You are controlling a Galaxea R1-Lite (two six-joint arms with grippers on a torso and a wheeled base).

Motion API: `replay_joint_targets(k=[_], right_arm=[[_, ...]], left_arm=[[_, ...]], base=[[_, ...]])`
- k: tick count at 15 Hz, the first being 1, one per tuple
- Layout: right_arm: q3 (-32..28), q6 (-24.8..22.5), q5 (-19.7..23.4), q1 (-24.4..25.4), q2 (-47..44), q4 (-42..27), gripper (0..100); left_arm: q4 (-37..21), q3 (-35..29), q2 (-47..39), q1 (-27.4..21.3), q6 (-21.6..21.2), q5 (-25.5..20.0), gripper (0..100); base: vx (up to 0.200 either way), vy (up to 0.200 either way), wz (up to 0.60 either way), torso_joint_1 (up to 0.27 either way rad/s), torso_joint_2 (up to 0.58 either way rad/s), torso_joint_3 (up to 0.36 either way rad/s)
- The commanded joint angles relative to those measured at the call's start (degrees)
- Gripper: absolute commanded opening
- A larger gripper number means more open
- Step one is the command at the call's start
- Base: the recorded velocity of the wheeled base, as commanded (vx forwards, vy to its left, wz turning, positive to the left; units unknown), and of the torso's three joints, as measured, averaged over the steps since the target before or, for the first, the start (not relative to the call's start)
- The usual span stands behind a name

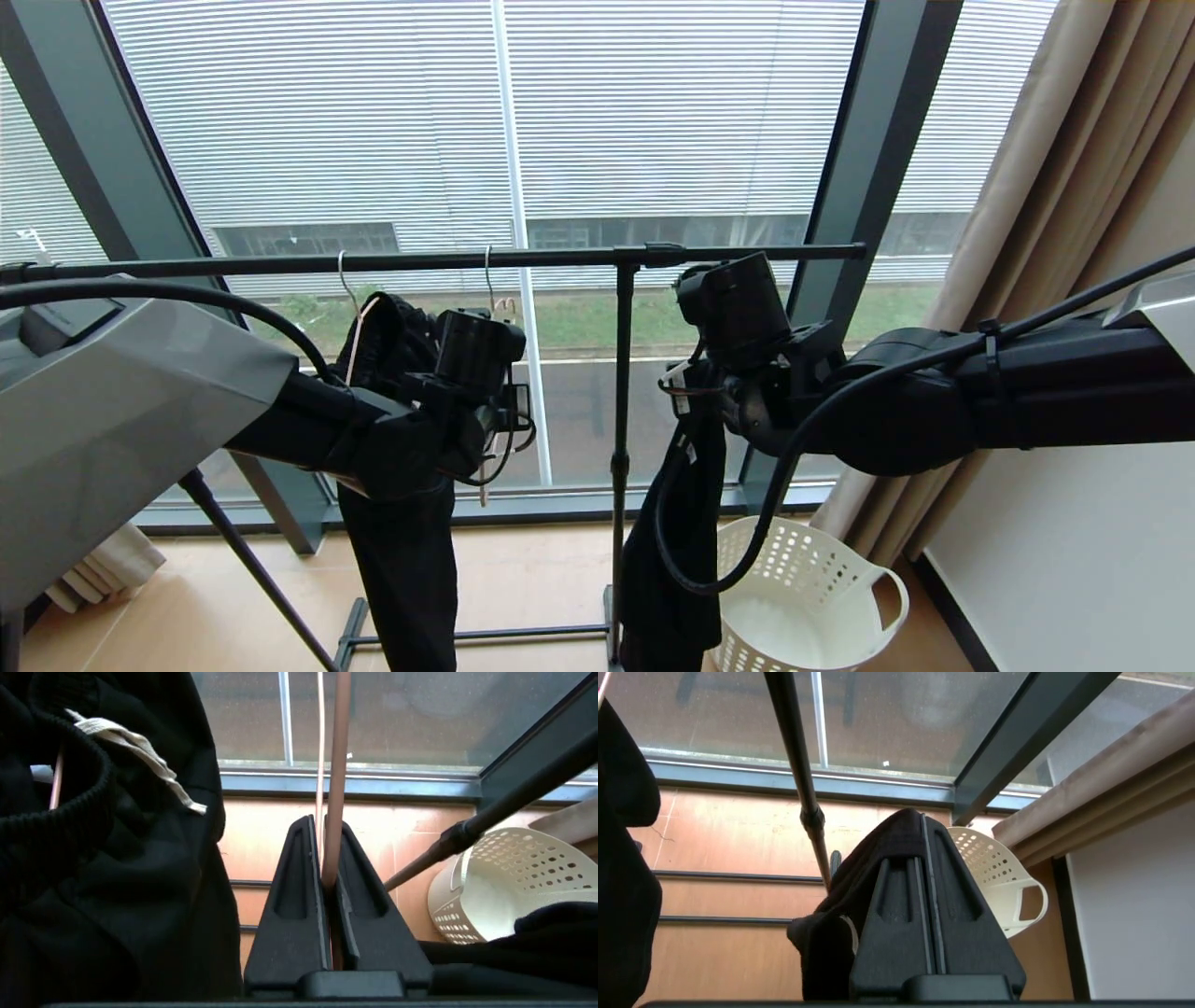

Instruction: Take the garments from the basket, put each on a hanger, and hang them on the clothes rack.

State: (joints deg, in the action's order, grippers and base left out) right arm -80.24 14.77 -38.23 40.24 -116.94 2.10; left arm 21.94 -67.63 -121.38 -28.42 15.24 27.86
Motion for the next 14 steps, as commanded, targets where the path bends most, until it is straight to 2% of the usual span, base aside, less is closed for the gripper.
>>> replay_joint_targets(k=[1,4,7,10,14], right_arm=[[0.0,0.0,0.0,0.0,0.0,0.0,0],[0.0,0.0,0.0,0.0,0.0,0.0,0],[0.0,0.0,0.0,0.0,0.0,0.0,0],[0.0,0.0,0.0,0.0,0.0,0.0,0],[0.0,0.0,0.0,0.0,0.0,0.0,0]], left_arm=[[0.0,2.2,4.5,-0.1,-0.8,-2.7,0],[0.2,9.0,12.1,-0.8,-4.2,-10.4,0],[0.4,14.1,17.3,-0.8,-6.1,-12.3,0],[2.7,19.2,21.7,-0.7,-7.7,-16.8,0],[6.9,24.6,24.4,-0.7,-9.3,-19.2,0]], base=[[0.000,0.000,0.00,0.000,0.00,0.000],[0.000,0.000,0.00,0.000,0.00,0.000],[0.000,0.000,0.00,0.000,0.00,0.000],[0.000,0.000,0.00,0.000,0.00,0.000],[0.000,0.000,0.00,0.000,0.00,0.000]])
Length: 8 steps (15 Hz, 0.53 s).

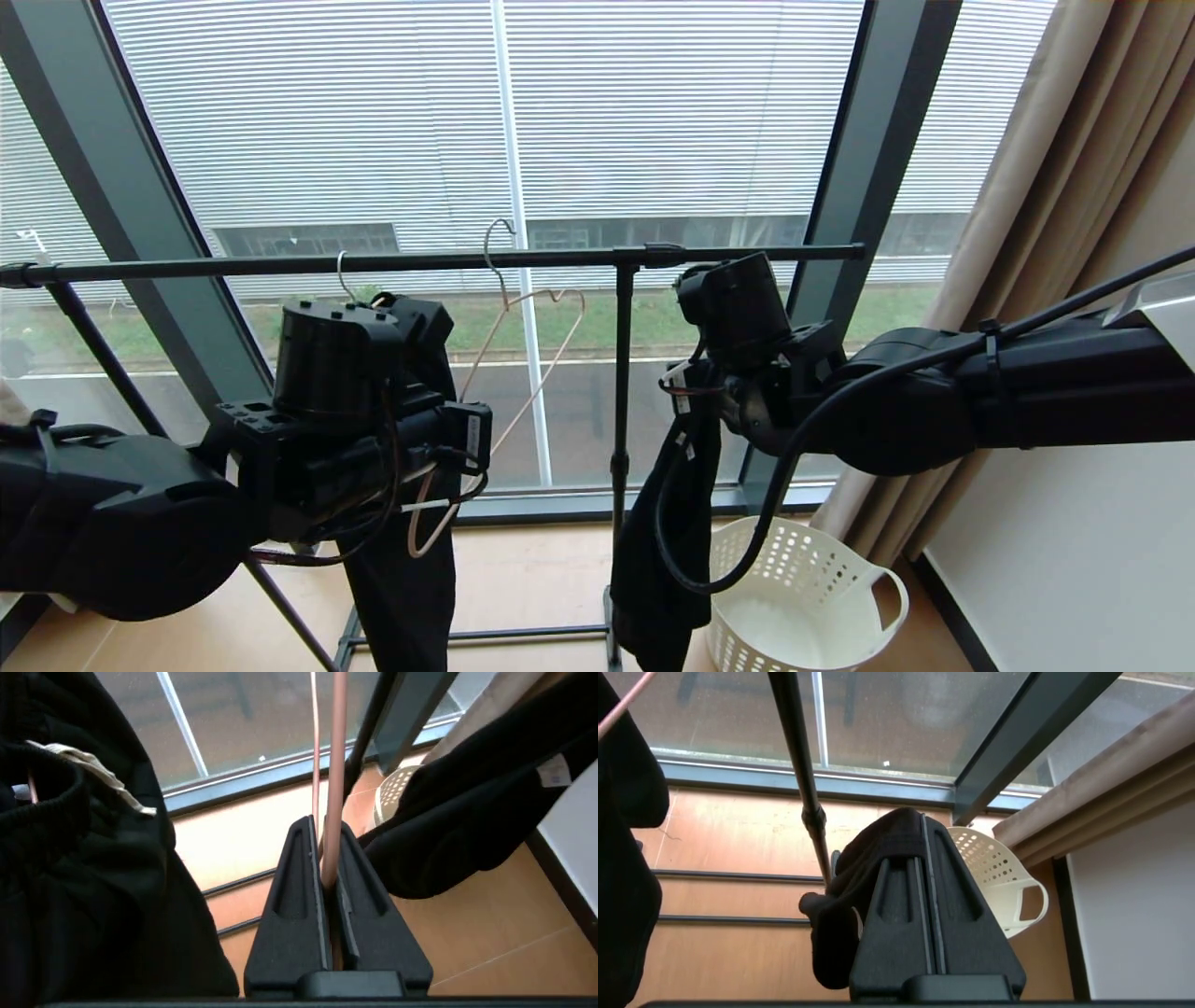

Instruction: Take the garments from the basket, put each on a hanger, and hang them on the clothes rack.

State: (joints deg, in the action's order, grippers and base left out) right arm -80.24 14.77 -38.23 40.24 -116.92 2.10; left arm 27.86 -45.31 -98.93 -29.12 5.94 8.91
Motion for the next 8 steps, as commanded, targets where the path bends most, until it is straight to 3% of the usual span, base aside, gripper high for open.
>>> replay_joint_targets(k=[1,3,5,6,8], right_arm=[[0.0,0.0,0.0,0.0,0.0,0.0,0],[0.0,0.0,0.0,0.0,-0.1,0.0,0],[0.0,0.0,0.0,0.0,-0.2,0.0,0],[0.0,0.0,0.0,0.0,-0.2,0.0,0],[0.2,-0.1,0.0,0.0,-0.3,-0.1,0]], left_arm=[[2.6,3.9,2.5,0.0,0.0,-0.3,0],[6.6,7.9,3.9,0.1,-0.3,-1.2,0],[11.3,15.7,7.6,0.6,-5.5,-4.2,0],[11.3,15.7,7.6,0.6,-5.5,-4.2,0],[12.9,22.3,11.9,0.8,-6.4,-5.7,0]], base=[[0.000,0.000,0.00,0.000,0.00,0.000],[0.000,0.000,0.00,0.000,0.00,0.000],[0.000,0.000,0.00,0.000,0.00,0.000],[0.000,0.000,0.00,0.000,0.00,0.000],[0.000,0.000,0.00,0.000,0.00,0.000]])
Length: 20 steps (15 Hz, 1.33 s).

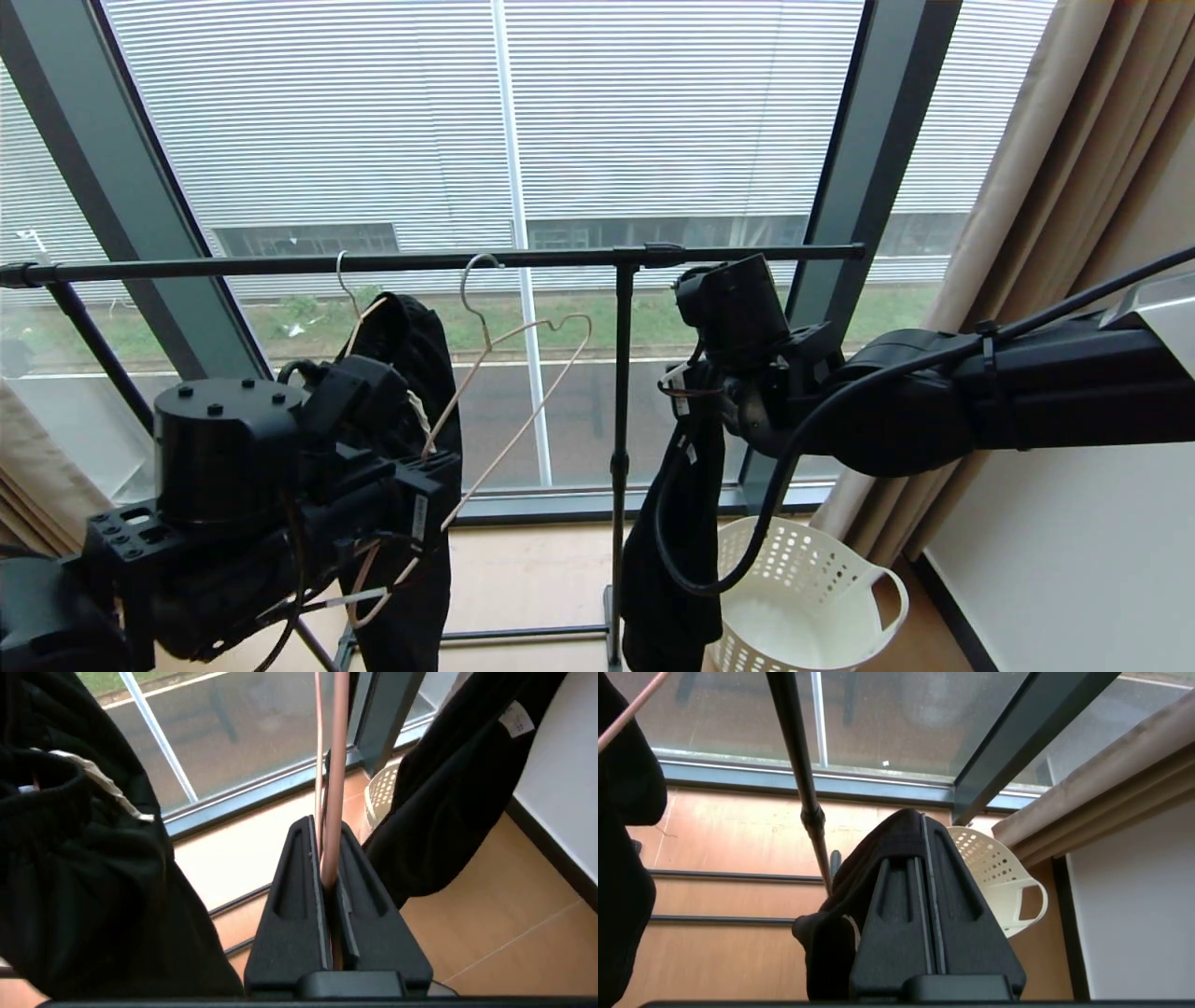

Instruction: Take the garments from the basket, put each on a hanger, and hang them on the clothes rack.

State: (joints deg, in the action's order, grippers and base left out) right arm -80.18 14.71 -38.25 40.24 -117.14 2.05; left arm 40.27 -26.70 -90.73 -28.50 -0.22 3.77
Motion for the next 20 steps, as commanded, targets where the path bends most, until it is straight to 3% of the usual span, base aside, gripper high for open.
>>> replay_joint_targets(k=[1,4,8,9,11,15,20], right_arm=[[0.1,0.0,0.0,0.0,-0.1,0.0,0],[0.2,0.0,-6.0,0.1,0.0,0.0,0],[0.6,-0.7,-6.8,-0.3,0.2,0.0,0],[0.5,-1.1,-7.0,-1.5,0.1,0.0,0],[0.3,-1.0,-7.1,-2.2,0.2,0.2,0],[1.1,-1.0,-7.1,-1.8,0.2,3.4,0],[1.5,-0.7,-7.1,0.0,0.2,3.5,0]], left_arm=[[0.5,5.3,4.7,0.3,-0.3,-1.7,0],[0.5,12.4,9.5,2.6,-2.9,-8.2,0],[0.5,17.2,12.1,6.5,-6.5,-16.2,0],[0.5,19.4,12.0,7.4,-9.8,-20.4,0],[0.6,20.5,11.7,7.3,-10.4,-25.7,0],[1.5,19.1,8.7,5.7,-10.0,-29.0,0],[11.0,19.4,2.8,3.8,-5.8,-29.1,0]], base=[[0.000,0.000,0.00,0.000,0.00,0.000],[0.000,0.000,0.00,0.000,0.00,0.000],[0.000,0.000,0.00,0.000,0.00,0.000],[0.000,0.000,0.00,0.000,0.00,0.000],[0.000,0.000,0.00,0.000,0.00,0.000],[0.000,0.000,0.00,0.000,0.00,0.000],[0.000,0.000,0.00,0.000,0.00,0.000]])
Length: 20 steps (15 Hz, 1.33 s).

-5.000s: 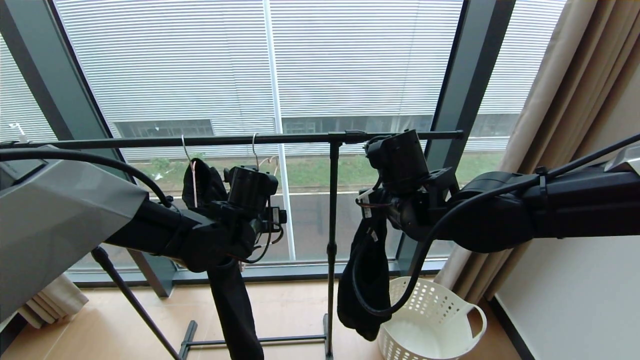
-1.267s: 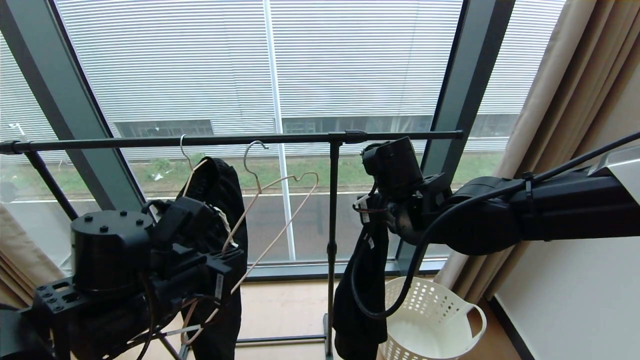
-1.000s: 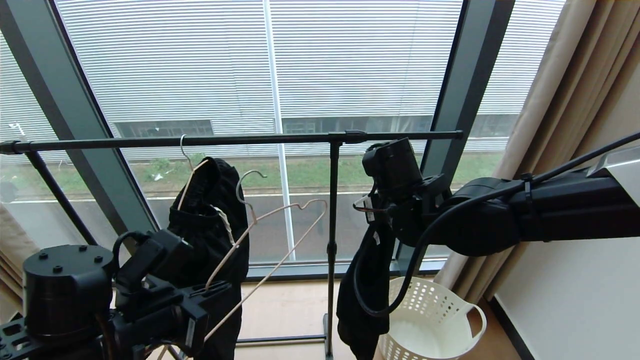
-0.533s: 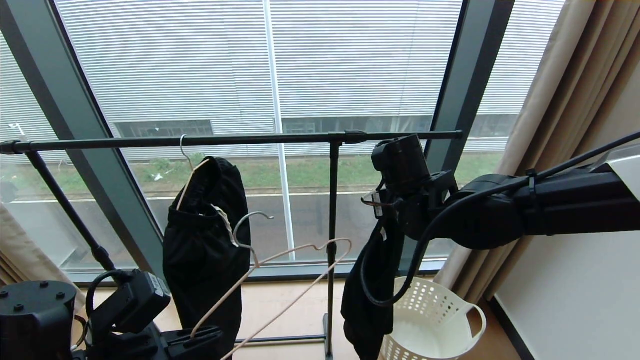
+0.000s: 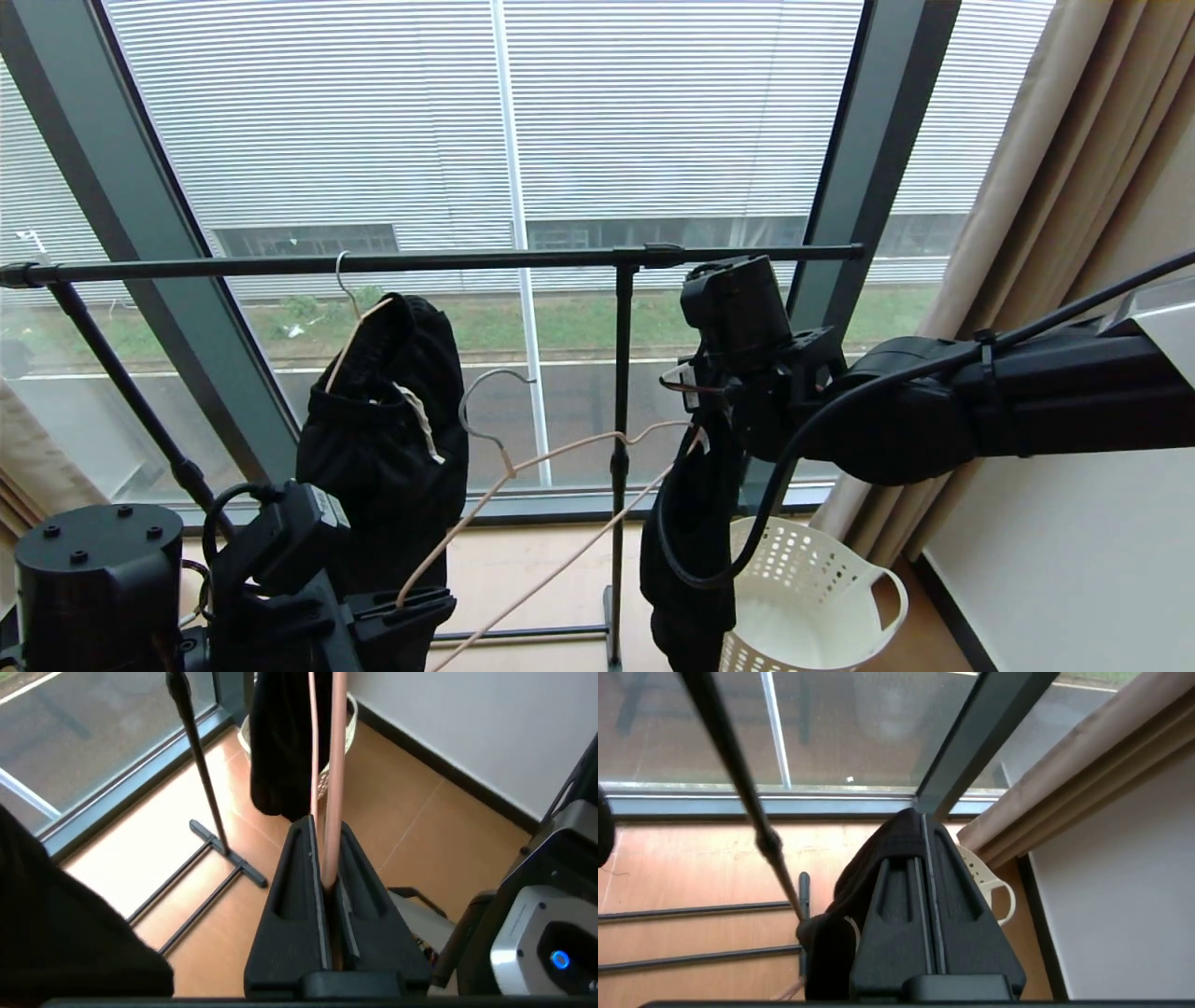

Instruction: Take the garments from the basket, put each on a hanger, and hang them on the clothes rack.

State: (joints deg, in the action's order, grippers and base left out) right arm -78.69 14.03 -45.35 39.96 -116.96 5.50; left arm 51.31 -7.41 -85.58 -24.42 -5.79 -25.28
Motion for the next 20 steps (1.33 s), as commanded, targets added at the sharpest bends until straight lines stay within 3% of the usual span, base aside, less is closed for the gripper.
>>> replay_joint_targets(k=[1,15,20], right_arm=[[0.3,0.0,0.0,1.1,-0.3,0.0,0],[2.4,-0.3,-0.1,5.0,-2.8,3.6,0],[3.6,-0.2,-2.0,7.1,-2.3,3.6,0]], left_arm=[[0.9,0.0,-3.0,-0.3,1.0,0.0,0],[6.3,0.4,-3.1,0.3,3.0,0.1,0],[8.6,0.7,-3.6,1.0,3.2,0.4,0]], base=[[0.000,0.000,0.00,0.000,0.00,0.000],[0.000,0.000,0.00,0.000,0.00,0.000],[0.000,0.000,0.00,0.000,0.00,0.000]])
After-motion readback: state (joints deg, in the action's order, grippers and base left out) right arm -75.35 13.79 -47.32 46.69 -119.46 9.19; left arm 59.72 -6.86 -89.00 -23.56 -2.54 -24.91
